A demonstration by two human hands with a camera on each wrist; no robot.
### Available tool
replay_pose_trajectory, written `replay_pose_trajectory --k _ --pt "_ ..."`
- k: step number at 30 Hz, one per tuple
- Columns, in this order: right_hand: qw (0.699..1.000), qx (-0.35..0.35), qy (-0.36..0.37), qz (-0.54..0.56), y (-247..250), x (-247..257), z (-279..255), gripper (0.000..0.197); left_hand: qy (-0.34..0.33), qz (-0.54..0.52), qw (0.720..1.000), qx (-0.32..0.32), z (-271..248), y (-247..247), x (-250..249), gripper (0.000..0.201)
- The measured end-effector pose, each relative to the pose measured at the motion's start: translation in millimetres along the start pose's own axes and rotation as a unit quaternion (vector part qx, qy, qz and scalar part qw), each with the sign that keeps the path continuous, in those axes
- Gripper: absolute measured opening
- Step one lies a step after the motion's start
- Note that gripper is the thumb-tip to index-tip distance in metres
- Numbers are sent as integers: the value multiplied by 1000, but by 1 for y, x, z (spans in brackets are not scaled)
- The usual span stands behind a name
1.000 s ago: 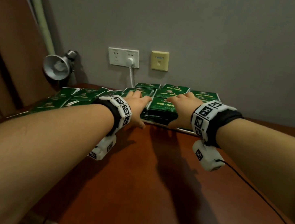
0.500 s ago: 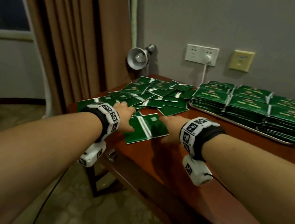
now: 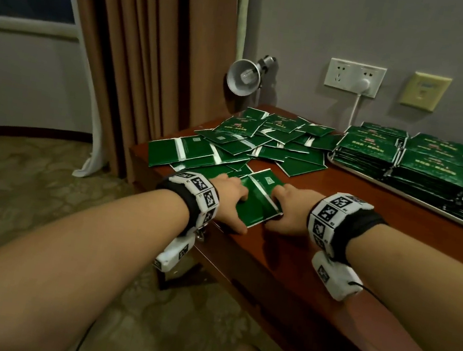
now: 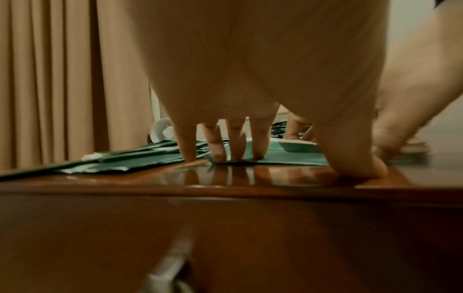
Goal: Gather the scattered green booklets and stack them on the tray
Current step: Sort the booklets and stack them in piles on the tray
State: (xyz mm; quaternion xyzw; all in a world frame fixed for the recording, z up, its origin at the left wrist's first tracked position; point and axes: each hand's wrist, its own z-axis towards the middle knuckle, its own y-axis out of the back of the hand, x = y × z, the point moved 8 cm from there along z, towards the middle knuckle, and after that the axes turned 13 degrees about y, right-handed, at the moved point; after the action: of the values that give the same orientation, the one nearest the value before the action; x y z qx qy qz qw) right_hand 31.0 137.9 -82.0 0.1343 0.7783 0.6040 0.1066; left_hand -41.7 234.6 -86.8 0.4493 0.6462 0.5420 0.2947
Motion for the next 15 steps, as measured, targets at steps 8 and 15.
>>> replay_pose_trajectory --k 8,15 --pt "998 42 -34 -19 -21 -6 -35 132 -52 -37 998 4 -22 -3 -37 86" --pt "998 3 10 -64 -11 21 -46 89 -76 16 997 19 -39 -5 -53 87"
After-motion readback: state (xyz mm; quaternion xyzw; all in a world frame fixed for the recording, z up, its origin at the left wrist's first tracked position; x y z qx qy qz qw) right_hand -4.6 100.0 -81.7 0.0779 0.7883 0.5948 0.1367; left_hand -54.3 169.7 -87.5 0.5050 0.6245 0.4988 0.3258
